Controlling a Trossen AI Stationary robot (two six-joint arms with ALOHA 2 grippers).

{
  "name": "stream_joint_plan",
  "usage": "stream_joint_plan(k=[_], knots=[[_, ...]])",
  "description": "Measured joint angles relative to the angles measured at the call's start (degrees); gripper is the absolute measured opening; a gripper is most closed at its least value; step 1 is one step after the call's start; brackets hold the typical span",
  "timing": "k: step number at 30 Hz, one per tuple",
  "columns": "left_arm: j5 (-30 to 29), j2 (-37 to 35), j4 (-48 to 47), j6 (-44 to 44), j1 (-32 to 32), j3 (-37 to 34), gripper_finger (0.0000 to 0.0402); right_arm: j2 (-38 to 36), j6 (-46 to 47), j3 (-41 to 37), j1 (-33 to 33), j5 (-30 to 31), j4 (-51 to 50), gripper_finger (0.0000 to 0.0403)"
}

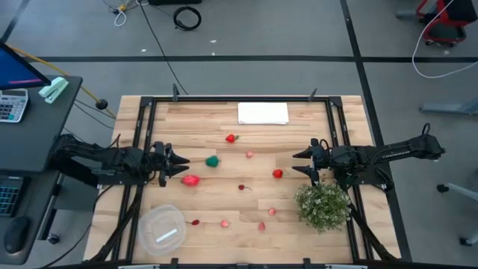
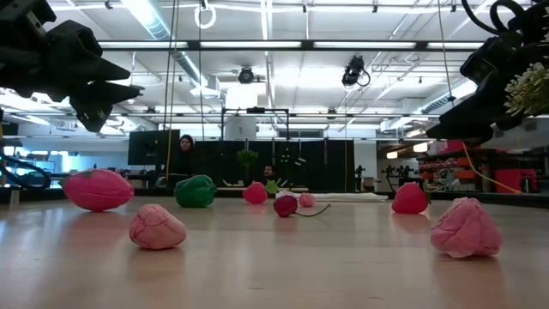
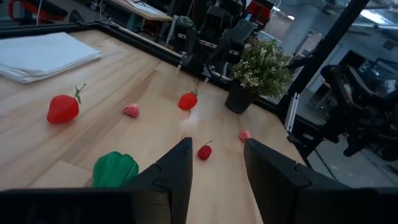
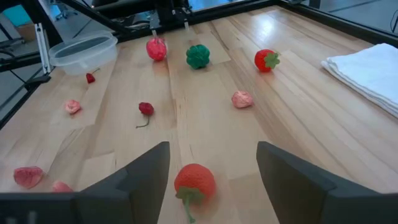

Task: Pick and placing Produce into tupperware
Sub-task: Put the dragon fruit into the transparent plastic container

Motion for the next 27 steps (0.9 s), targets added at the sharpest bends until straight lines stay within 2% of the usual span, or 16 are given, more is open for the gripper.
stream_joint_plan(k=[5,11,16,22,27], knots=[[-0.07,-0.05,0.05,-1.6,0.0,0.0,0.0145,0.02,-0.02,-0.02,0.01,0.0,-0.01,0.025],[-6.82,-0.05,0.15,-0.58,0.02,0.0,0.0152,0.02,-0.02,-0.02,0.0,0.01,-0.01,0.025],[-7.36,-0.04,0.22,1.85,0.02,0.0,0.0148,0.01,0.0,-0.02,0.01,0.0,-0.02,0.025],[-8.2,-0.02,10.26,4.17,1.06,0.1,0.0152,0.01,0.0,-0.01,0.01,0.01,-0.02,0.025],[-11.39,0.08,9.98,9.47,3.55,7.06,0.0142,0.0,-0.01,-0.01,0.0,0.02,-0.01,0.025]])
